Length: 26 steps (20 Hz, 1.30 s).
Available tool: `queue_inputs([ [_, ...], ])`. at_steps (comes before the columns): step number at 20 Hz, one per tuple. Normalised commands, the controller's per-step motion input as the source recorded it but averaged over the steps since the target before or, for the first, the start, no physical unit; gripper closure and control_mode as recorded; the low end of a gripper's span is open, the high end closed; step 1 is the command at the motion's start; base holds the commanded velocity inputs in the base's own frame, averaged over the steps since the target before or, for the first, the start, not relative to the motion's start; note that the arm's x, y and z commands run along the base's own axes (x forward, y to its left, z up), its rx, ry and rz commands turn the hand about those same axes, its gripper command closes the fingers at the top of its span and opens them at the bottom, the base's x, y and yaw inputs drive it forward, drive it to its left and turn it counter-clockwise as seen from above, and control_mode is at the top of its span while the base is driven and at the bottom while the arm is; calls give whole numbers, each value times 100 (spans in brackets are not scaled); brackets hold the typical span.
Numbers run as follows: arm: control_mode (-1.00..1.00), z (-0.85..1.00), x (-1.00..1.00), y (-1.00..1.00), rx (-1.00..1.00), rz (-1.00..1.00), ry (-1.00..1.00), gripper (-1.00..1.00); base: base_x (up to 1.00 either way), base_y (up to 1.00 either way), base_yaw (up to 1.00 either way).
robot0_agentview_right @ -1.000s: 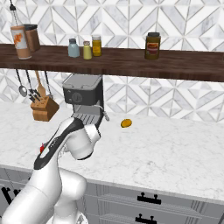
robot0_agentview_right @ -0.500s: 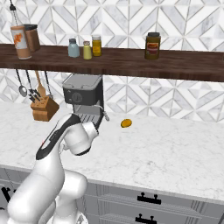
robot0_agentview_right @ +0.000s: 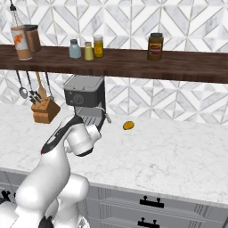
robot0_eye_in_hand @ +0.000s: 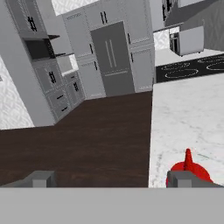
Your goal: Put the shaker and condiment bottle from the counter next to their counterparts in the cabinet.
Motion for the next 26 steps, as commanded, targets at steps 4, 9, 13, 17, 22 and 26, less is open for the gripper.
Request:
queue_inputs([
  [4,-100,-31,3,1,4,-4,0,-100,0,0,0],
  [9,-100,-33,10,11,3,-7,0,-100,0,0,0],
  [13,-100,-31,4,6,3,-6,0,-100,0,0,0],
  [17,-100,-29,0,1,4,-4,0,-100,0,0,0],
  [22,-100,-34,2,6,2,-4,0,-100,0,0,0],
  [26,-100,-33,2,10,1,-4,0,-100,0,0,0],
])
